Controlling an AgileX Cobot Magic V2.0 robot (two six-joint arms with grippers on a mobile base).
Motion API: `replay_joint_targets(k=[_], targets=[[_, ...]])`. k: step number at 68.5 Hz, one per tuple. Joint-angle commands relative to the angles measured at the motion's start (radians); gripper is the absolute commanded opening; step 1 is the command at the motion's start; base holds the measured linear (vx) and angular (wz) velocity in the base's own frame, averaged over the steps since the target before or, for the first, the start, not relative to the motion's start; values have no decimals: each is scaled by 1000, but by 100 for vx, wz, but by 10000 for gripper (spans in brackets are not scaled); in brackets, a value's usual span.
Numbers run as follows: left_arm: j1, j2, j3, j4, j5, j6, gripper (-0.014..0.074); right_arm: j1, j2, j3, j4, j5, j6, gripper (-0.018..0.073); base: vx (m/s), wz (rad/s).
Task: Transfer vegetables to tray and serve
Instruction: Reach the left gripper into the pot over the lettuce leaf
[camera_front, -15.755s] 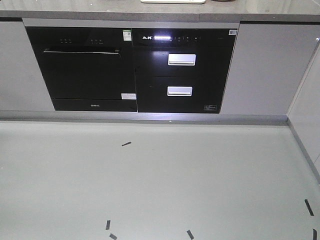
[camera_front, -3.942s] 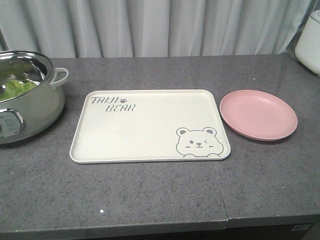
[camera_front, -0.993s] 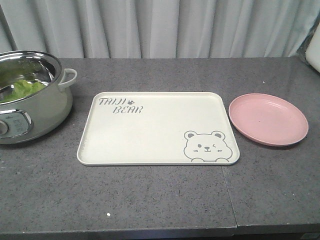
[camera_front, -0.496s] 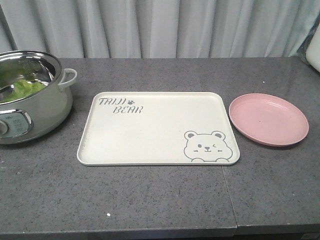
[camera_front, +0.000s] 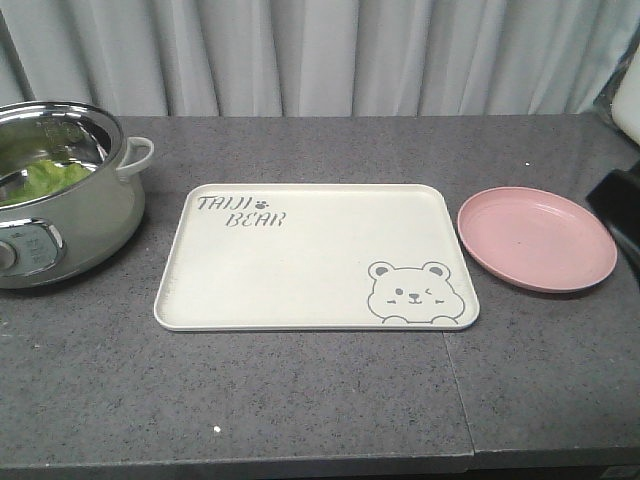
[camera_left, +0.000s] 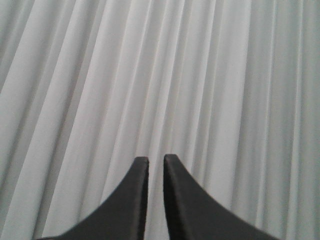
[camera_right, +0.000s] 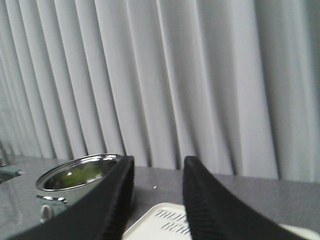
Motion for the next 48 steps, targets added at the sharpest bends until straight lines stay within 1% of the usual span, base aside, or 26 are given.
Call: replay_joint_targets(k=[1,6,10,16,22,25,28,33,38,43,48], targets=[[2,-10,-33,-8,-12,-57,204,2,63,-37,9,-44,111,491,0,0],[2,-10,-33,-8,-1,-125,302,2,85,-37,13,-34,152,656,0,0],[2,-10,-33,-8,-2,-190,370,2,89,-37,13,-25,151,729,0,0],[2,-10,-33,-8,-20,-236,412,2,89,-38,3,-28,143,724,0,0],[2,-4,-37,-7,-26,-233,412,2,89,-39,-24,-17,130,713,0,0],[2,14,-56,-7,0,-233,412,2,89,-43,-31,-9,109,707,0,0],[2,55,-87,-6,40,-231,412,2,89,-55,-63,15,103,702,0,0],[2,147,-178,4,141,-201,412,2,89,-99,-141,69,120,699,0,0],[2,278,-286,29,245,-133,412,2,94,-154,-235,145,140,697,0,0],[2,422,-421,31,336,-46,412,2,122,-207,-316,223,166,696,0,0],[2,588,-554,31,404,32,412,2,156,-251,-384,267,190,693,0,0]])
